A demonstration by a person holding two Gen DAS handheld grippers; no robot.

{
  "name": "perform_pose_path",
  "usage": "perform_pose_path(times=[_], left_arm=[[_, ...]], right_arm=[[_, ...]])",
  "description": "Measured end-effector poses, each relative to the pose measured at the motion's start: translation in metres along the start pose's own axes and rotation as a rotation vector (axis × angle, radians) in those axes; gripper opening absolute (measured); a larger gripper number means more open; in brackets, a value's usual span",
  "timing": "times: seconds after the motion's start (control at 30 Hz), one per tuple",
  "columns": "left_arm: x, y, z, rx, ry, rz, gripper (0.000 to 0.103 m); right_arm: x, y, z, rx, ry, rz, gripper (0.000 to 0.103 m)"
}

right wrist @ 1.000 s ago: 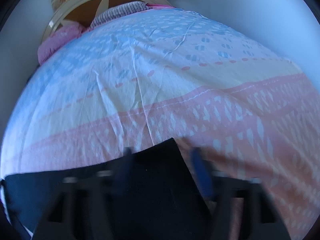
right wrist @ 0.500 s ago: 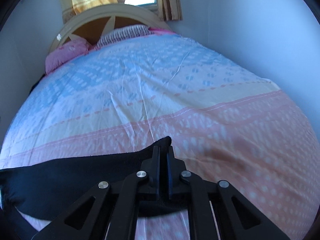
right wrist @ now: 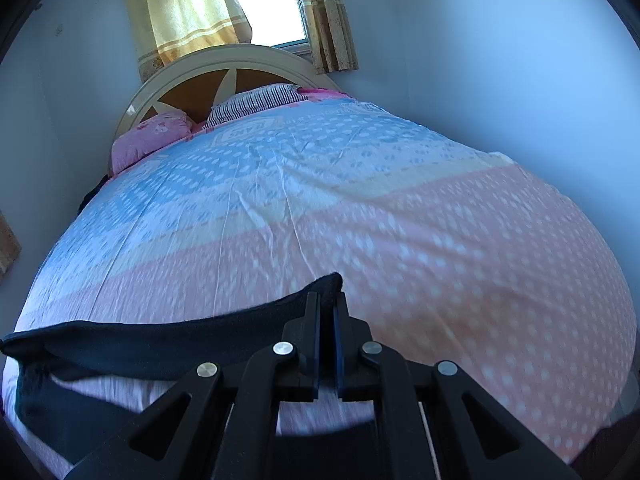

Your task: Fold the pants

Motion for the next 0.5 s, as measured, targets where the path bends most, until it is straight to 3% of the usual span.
perform_pose_path(times=[0.3,0.37,0.43,0.5], left_arm=[[-0.071,-0.011,-0.015,-0.033,-0.022,-0.03,0.01],[-0.08,-0.012,-0.013,-0.036,-0.027,-0.04,0.01],[-0.082,-0.013,-0.012,-0.037,-0.023,-0.046,0.01],[-0.082,-0.014,-0.013,-0.04,-0.015,-0.055,0.01]], right_arm=[[-0.074,0.031,-0.02,0.002,-0.052,-0.042,0.007],[-0.081,0.039,-0.025,0.006,-0.058,-0.013,0.019],[-0.079,0.045,-0.038,-0.058,-0.017,-0.005,0.053],[-0.074,0.043,-0.057,-0.101,0.023,-0.001,0.056]])
Point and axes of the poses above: each gripper's, at about its wrist camera, not at the fingertips, and z roughly the way its jaws point, y to its right, x to its top, the point moved 4 cm from there along z, roughly the way its jaws point, and after that the axes turned 4 degrees about -x, right-handed, at the moved point
